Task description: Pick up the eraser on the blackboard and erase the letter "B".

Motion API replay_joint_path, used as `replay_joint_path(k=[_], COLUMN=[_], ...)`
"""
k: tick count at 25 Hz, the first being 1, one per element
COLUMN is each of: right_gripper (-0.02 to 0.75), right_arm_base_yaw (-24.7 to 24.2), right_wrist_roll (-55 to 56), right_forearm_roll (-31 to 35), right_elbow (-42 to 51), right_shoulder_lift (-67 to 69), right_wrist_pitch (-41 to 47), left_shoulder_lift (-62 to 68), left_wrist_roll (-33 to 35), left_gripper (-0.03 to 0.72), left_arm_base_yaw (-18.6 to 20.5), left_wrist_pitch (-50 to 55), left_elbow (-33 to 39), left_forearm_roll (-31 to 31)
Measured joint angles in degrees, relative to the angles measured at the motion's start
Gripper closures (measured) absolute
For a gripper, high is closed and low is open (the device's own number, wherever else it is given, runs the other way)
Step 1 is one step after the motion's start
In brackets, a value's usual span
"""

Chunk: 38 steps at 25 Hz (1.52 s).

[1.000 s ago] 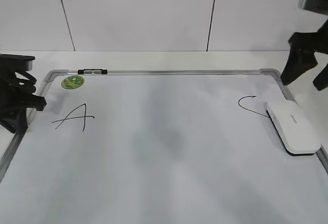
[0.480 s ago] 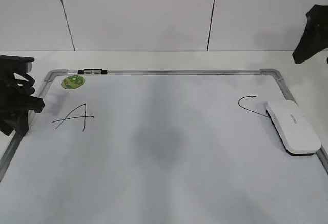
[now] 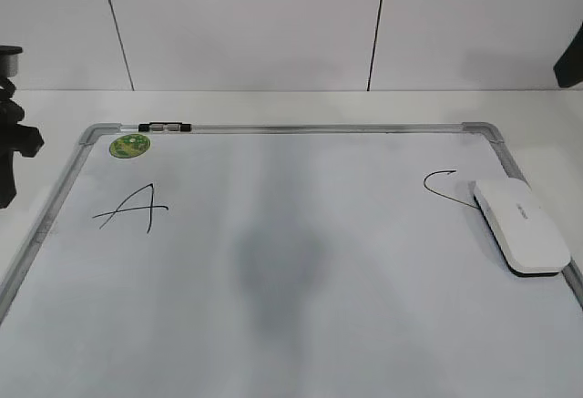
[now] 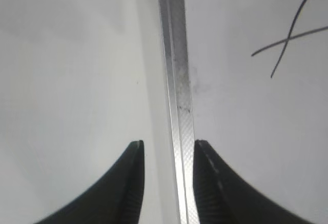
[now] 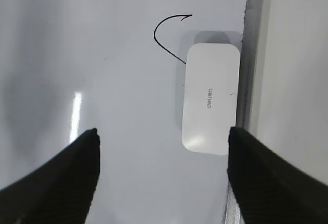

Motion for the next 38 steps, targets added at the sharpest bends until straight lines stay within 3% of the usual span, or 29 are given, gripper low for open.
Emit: replay_joint_path(k=[10, 23, 38], right_gripper=[0.148, 0.151, 0.152], right_arm_base_yaw=[0.0, 0.0, 0.0], right_wrist_roll=[0.14, 0.14, 0.41], right_forearm_roll=[0.0, -0.21, -6.04], right_elbow=[12.01, 24.42, 37.31], right_shoulder_lift=[-17.26, -41.71, -70.33], right_wrist_pitch=[0.67, 1.73, 2.33], left_shoulder_lift=[-13.82, -45.78, -80.87], left_wrist_roll=[0.09, 0.09, 1.97], left_gripper=[0.436, 0.436, 0.436], left_arm_base_yaw=[0.0, 0.0, -0.6], left_wrist_pitch=[8.61, 10.56, 11.89], left_elbow=[0.0, 0.13, 17.64], left_forearm_roll=[0.0, 0.0, 1.04])
